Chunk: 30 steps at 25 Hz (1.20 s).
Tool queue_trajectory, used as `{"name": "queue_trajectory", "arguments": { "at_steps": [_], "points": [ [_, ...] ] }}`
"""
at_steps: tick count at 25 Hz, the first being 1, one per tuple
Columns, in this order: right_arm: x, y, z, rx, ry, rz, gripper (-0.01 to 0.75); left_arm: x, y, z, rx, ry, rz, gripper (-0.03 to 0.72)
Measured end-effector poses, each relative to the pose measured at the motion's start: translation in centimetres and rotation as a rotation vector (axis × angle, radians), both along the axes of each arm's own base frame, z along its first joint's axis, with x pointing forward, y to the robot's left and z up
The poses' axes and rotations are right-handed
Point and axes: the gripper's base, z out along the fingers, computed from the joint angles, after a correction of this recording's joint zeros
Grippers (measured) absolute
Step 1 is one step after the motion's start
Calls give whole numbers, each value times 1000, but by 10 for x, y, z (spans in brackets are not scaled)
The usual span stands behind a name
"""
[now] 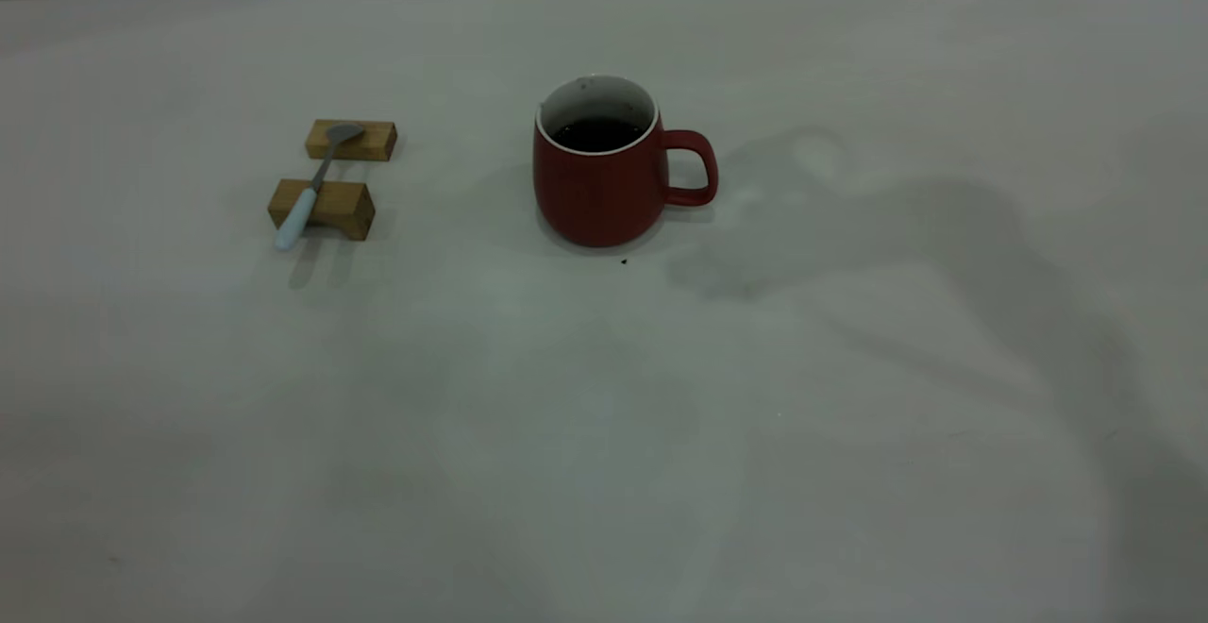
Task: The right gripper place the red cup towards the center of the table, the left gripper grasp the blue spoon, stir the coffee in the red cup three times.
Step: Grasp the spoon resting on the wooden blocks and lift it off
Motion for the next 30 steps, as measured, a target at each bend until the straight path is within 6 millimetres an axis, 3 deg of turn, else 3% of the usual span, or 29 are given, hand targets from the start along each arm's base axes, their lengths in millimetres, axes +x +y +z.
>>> {"name": "queue_trajectory", "arguments": {
  "at_steps": [9,13,21,26,30],
  "points": [
    [-61,-67,89,-471,-168,-417,442,0,0,0,0,0,0,406],
    [-108,-85,93,-524,-187,-446,442,0,0,0,0,0,0,406],
    [-220,-116,32,-600,-120,-429,442,0,0,0,0,0,0,406],
    [-271,-127,-4,-598,-123,-434,442,0,0,0,0,0,0,406],
    [-298,-137,-19,-572,-174,-498,442,0,0,0,0,0,0,406]
  ]
}}
